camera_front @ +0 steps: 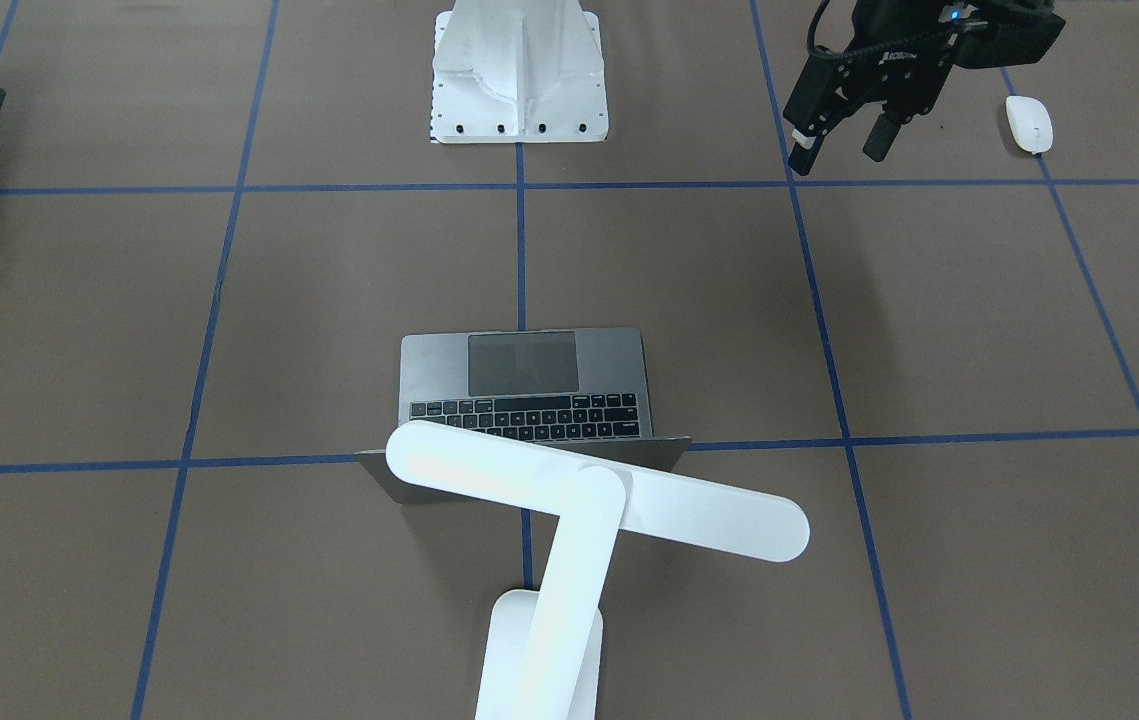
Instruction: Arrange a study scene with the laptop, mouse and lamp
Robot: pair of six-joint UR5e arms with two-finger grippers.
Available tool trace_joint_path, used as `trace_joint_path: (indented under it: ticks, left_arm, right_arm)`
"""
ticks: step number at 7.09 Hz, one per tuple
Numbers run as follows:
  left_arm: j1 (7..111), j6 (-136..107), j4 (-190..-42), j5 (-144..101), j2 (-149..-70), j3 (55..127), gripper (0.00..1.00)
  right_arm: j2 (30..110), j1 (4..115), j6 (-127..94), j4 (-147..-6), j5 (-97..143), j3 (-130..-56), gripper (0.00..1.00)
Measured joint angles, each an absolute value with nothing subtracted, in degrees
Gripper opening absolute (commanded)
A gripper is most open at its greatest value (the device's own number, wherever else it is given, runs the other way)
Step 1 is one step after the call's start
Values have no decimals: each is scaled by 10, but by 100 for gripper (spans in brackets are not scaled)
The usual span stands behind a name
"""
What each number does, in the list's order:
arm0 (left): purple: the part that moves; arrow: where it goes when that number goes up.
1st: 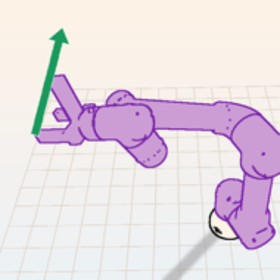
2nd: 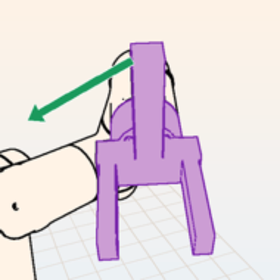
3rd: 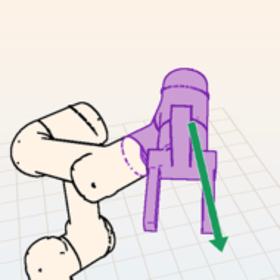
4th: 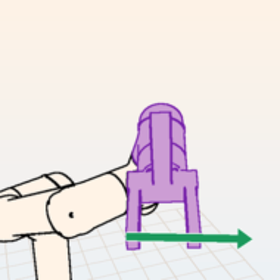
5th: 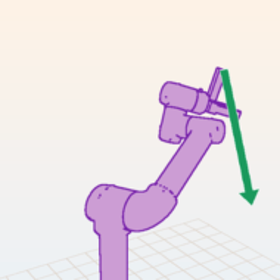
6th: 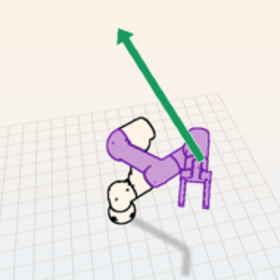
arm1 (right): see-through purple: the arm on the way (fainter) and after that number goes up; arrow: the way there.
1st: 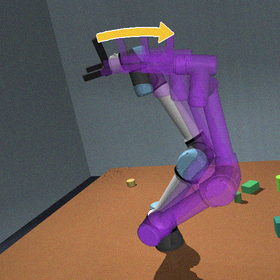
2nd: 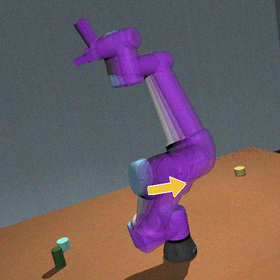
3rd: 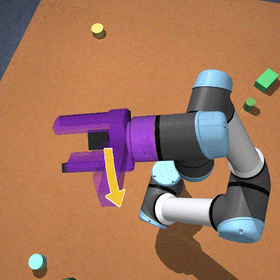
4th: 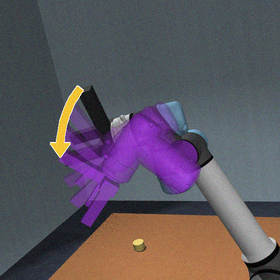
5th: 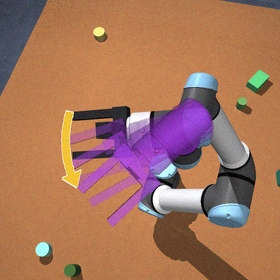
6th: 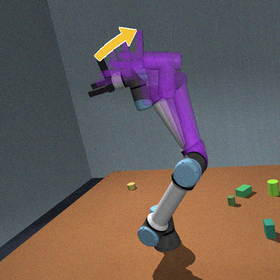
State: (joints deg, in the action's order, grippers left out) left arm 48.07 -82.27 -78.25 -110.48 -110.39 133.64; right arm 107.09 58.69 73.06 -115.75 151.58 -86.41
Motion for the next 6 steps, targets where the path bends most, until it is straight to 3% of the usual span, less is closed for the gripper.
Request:
trace_joint_path:
  ticks: [6]
  left_arm:
    - [481, -823, -783, -1105, -1104, 1335, 100]
  right_arm:
    - [1080, 590, 738, -1161, 1571, -878, 0]
